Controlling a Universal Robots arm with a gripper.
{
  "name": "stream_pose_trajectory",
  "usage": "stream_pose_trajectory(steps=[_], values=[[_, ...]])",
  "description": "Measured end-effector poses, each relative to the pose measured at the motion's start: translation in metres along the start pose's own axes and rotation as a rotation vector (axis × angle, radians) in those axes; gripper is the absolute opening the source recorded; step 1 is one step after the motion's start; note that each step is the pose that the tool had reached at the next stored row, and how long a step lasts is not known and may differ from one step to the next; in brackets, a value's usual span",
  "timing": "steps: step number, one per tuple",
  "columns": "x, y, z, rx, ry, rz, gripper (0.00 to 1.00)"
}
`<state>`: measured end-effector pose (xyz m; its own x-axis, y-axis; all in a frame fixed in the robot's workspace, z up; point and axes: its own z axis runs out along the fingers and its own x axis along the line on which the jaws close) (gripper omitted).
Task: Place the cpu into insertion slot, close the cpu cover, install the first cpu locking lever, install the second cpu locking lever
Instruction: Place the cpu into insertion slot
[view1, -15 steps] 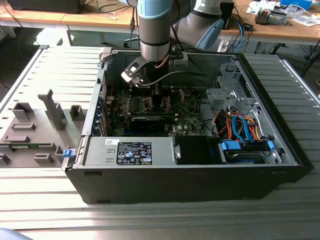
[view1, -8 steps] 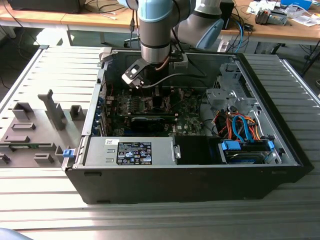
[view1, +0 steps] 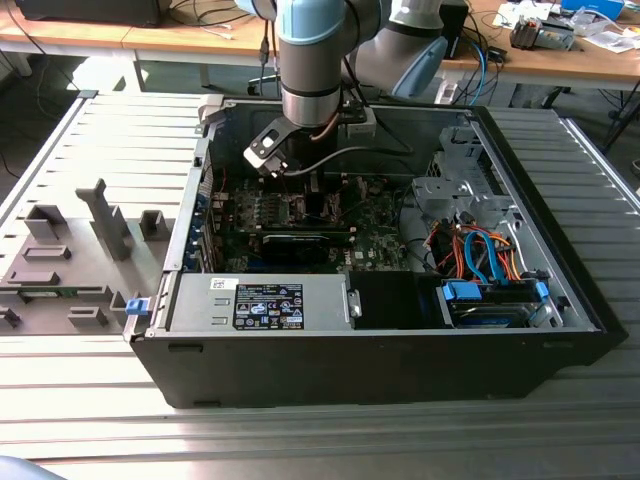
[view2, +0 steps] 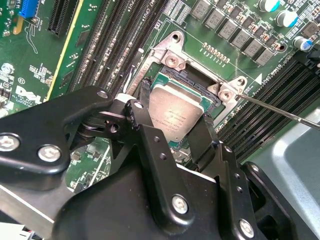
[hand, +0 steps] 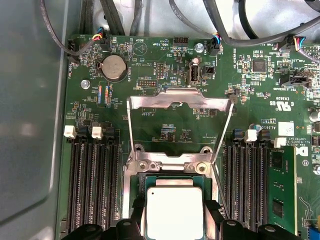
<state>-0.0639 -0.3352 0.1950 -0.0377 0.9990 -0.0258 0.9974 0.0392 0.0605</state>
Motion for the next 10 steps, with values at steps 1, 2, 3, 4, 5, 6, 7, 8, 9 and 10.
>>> stream_pose_trajectory(steps=[1,2,3,4,5,6,7,8,9,10], values=[[0.0,0.0,0.0,0.0,0.0,0.0,0.54],[0.0,0.0,0.0,0.0,0.0,0.0,0.54],[0.0,0.0,0.0001,-0.0001,0.0001,0.0,0.54],[0.0,0.0,0.0,0.0,0.0,0.0,0.54],[0.0,0.0,0.0,0.0,0.0,0.0,0.54],[0.0,0.0,0.0,0.0,0.0,0.0,0.54],[0.0,0.0,0.0001,0.0,0.0001,0.0,0.54],[0.0,0.0,0.0001,-0.0003,-0.0004,0.0,0.54],[0.0,0.0,0.0001,-0.0002,-0.0001,0.0,0.55],[0.0,0.0,0.0002,-0.0002,0.0002,0.0,0.55]])
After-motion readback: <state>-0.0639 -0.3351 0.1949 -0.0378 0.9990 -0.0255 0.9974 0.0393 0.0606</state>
